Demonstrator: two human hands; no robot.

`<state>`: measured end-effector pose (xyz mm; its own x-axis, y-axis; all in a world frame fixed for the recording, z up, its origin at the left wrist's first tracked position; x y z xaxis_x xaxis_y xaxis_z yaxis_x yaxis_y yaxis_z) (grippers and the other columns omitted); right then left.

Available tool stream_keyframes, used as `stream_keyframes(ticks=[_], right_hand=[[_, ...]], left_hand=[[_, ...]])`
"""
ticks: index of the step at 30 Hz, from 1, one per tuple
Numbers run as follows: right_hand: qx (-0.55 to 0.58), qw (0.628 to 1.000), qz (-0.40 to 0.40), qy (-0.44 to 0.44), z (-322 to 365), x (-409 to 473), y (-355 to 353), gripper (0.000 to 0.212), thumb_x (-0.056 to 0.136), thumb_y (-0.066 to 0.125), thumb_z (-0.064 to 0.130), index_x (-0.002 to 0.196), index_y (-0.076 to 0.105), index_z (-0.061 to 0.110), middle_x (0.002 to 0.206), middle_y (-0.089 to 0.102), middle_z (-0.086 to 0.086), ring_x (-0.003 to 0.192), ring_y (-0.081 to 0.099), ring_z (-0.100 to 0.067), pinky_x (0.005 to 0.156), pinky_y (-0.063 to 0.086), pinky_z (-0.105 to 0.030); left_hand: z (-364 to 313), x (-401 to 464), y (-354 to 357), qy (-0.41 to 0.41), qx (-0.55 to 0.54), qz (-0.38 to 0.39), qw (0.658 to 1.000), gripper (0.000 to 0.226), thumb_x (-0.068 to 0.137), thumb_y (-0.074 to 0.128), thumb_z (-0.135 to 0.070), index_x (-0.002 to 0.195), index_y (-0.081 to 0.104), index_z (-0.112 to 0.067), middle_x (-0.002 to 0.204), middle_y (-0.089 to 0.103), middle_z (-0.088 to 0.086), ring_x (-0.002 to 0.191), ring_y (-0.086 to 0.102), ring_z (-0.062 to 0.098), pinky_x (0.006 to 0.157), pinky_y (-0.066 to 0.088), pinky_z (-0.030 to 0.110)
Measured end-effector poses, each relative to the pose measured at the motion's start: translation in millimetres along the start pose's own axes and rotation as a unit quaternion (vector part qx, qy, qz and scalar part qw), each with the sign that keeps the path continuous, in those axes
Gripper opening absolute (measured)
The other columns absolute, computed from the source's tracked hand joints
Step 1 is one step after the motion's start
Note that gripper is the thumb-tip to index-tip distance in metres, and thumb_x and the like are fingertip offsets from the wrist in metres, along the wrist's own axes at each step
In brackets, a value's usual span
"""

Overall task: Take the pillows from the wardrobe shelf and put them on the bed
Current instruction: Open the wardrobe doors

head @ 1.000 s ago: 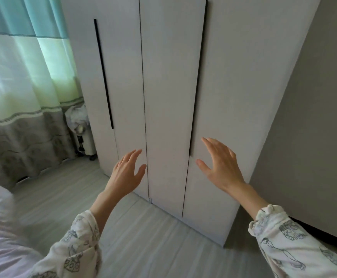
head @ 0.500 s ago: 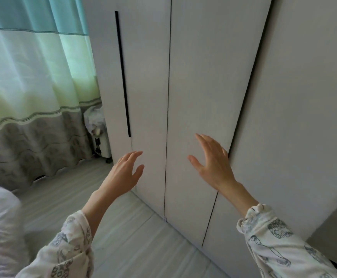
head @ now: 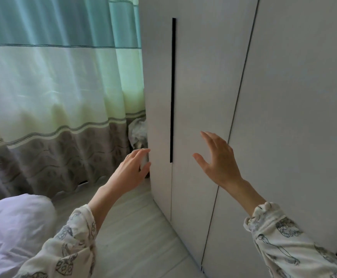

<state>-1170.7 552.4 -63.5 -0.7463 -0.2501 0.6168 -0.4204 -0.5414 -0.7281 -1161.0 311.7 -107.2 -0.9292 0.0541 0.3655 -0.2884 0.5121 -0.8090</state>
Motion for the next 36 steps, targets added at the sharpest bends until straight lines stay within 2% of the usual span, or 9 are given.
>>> stream_keyframes(ticks=[5, 8, 11, 15, 18, 21, 26, 31, 36], right_hand=[[-0.008, 0.999, 0.017, -0.038, -10, 70, 50, 0.061, 0.089, 0.058, 0.034, 0.141, 0.034, 0.012, 0.143, 0.041, -0.011, 0.135, 0.033, -0.027, 0.114, 0.022, -0.046], [-0.009, 0.999, 0.017, -0.032, -18, 108, 79, 0.061, 0.089, 0.057, 0.033, 0.141, 0.034, 0.012, 0.144, 0.039, -0.01, 0.136, 0.031, -0.026, 0.116, 0.018, -0.043], [0.01, 1.0, -0.006, 0.001, -29, 146, 106, 0.06, 0.089, 0.058, 0.031, 0.141, 0.035, 0.011, 0.144, 0.04, -0.011, 0.136, 0.031, -0.027, 0.113, 0.024, -0.044], [-0.017, 0.999, -0.031, 0.026, -42, 198, 147, 0.059, 0.088, 0.059, 0.029, 0.14, 0.037, 0.01, 0.143, 0.041, -0.012, 0.135, 0.032, -0.028, 0.112, 0.024, -0.046], [-0.062, 0.996, -0.029, 0.052, -50, 244, 172, 0.059, 0.09, 0.056, 0.028, 0.141, 0.035, 0.011, 0.147, 0.036, -0.011, 0.139, 0.024, -0.027, 0.115, 0.015, -0.047], [-0.124, 0.989, -0.045, 0.069, -57, 292, 186, 0.056, 0.091, 0.053, 0.03, 0.141, 0.035, 0.012, 0.151, 0.03, -0.011, 0.143, 0.016, -0.027, 0.116, 0.005, -0.047], [-0.265, 0.957, -0.093, 0.077, -64, 348, 191, 0.056, 0.088, 0.057, 0.026, 0.138, 0.041, 0.009, 0.152, 0.027, -0.017, 0.143, 0.014, -0.033, 0.113, 0.0, -0.057], [-0.412, 0.908, -0.04, 0.065, -86, 369, 200, 0.07, 0.077, 0.068, 0.033, 0.14, 0.04, 0.017, 0.155, 0.023, -0.013, 0.143, 0.013, -0.033, 0.107, -0.007, -0.062], [-0.516, 0.852, 0.002, 0.091, -115, 374, 202, 0.089, 0.069, 0.072, 0.047, 0.144, 0.031, 0.024, 0.157, 0.013, -0.009, 0.145, 0.007, -0.03, 0.108, -0.018, -0.058]], left_hand=[[44, 63, 11, -0.02, -0.018, -0.004, 1.0, 0.046, 0.093, 0.047, -0.035, 0.138, 0.038, -0.029, 0.143, 0.042, -0.002, 0.088, 0.052, 0.014, 0.086, 0.037, 0.029], [70, 100, 22, -0.018, -0.019, 0.005, 1.0, 0.047, 0.093, 0.048, -0.033, 0.138, 0.038, -0.024, 0.144, 0.042, 0.0, 0.103, 0.057, 0.027, 0.092, 0.04, 0.034], [99, 144, 32, -0.011, -0.04, 0.011, 0.999, 0.046, 0.094, 0.049, -0.03, 0.138, 0.04, -0.02, 0.142, 0.044, 0.001, 0.108, 0.056, 0.033, 0.095, 0.038, 0.031], [141, 216, 42, 0.017, -0.054, 0.03, 0.998, 0.045, 0.094, 0.049, -0.028, 0.137, 0.04, -0.022, 0.138, 0.047, 0.002, 0.112, 0.053, 0.023, 0.094, 0.037, 0.027], [151, 272, 50, 0.077, -0.038, 0.082, 0.993, 0.048, 0.095, 0.046, -0.031, 0.14, 0.035, -0.022, 0.141, 0.044, 0.005, 0.119, 0.05, 0.023, 0.097, 0.036, 0.029], [152, 324, 47, 0.131, -0.054, 0.079, 0.987, 0.048, 0.096, 0.044, -0.032, 0.141, 0.034, -0.021, 0.144, 0.042, 0.003, 0.125, 0.047, 0.02, 0.098, 0.029, 0.022], [161, 394, 52, 0.12, -0.131, 0.089, 0.98, 0.047, 0.096, 0.045, -0.027, 0.141, 0.034, -0.018, 0.144, 0.043, 0.005, 0.131, 0.041, 0.02, 0.103, 0.031, 0.027], [159, 440, 72, 0.079, -0.249, 0.138, 0.955, 0.055, 0.095, 0.047, -0.029, 0.145, 0.027, -0.016, 0.148, 0.038, 0.007, 0.133, 0.039, 0.023, 0.107, 0.035, 0.035], [145, 476, 83, 0.046, -0.316, 0.161, 0.934, 0.06, 0.096, 0.045, -0.02, 0.148, 0.014, -0.018, 0.155, 0.022, 0.005, 0.139, 0.029, 0.023, 0.109, 0.028, 0.033]])
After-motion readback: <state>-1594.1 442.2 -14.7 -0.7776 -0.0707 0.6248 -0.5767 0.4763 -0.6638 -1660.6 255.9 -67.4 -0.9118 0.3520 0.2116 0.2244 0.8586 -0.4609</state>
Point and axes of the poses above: each hand's wrist, its own x-axis towards the middle knuckle, its own y-axis out of the palm, z = x × y, the point moved 6 cm from there along x, towards the middle knuckle
